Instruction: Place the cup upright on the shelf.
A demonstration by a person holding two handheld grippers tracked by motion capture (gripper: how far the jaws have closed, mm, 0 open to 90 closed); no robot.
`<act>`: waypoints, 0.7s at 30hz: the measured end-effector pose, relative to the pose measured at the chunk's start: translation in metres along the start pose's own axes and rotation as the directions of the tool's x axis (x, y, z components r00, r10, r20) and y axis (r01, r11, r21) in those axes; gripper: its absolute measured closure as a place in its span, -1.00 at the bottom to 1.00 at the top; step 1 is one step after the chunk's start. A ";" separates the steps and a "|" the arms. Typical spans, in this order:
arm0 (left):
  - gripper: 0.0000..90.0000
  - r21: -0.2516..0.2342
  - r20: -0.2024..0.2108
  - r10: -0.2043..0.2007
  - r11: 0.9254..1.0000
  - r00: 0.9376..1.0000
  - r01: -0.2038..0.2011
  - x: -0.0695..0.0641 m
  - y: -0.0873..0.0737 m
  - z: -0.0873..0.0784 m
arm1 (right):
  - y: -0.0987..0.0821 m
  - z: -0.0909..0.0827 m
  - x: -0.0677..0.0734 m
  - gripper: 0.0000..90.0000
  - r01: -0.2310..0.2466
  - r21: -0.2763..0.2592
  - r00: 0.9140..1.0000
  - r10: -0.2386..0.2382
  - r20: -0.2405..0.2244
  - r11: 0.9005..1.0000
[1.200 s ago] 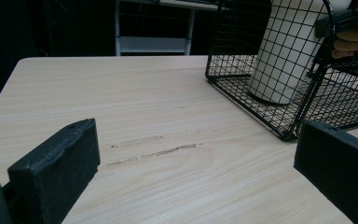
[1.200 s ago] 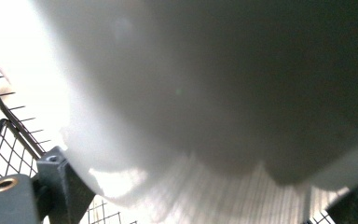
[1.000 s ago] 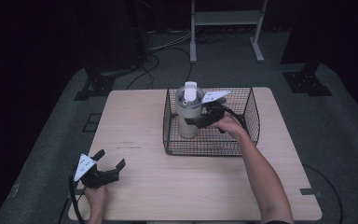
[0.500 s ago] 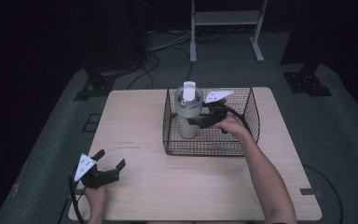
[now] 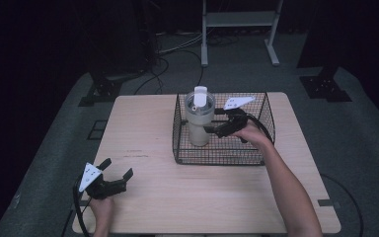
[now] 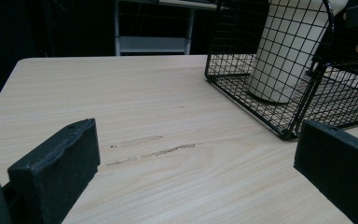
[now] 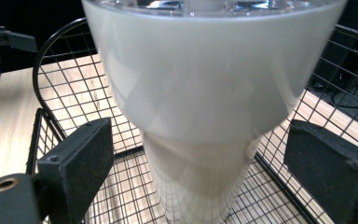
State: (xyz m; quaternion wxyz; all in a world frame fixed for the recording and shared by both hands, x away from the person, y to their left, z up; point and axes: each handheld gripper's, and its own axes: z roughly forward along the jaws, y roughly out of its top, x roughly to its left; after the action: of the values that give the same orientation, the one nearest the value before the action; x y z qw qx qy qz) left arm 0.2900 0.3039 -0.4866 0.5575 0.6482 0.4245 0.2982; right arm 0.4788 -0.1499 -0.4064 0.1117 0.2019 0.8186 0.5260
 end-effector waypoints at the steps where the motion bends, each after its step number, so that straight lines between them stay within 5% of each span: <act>1: -1.00 0.001 0.000 0.001 1.000 1.000 -0.001 0.000 0.000 0.000 | 0.000 -0.001 0.001 -0.83 -0.007 -0.002 1.000 0.007 0.000 1.000; 21: -1.00 0.002 -0.001 0.005 1.000 1.000 -0.005 -0.001 0.000 0.000 | 0.014 -0.035 0.009 -0.83 -0.023 -0.017 0.999 0.023 0.027 1.000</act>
State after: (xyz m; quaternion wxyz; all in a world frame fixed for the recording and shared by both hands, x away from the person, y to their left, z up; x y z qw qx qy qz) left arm 0.2895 0.3030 -0.4867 0.5560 0.6495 0.4236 0.2993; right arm 0.4597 -0.1688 -0.3791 0.1182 0.2175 0.8102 0.5313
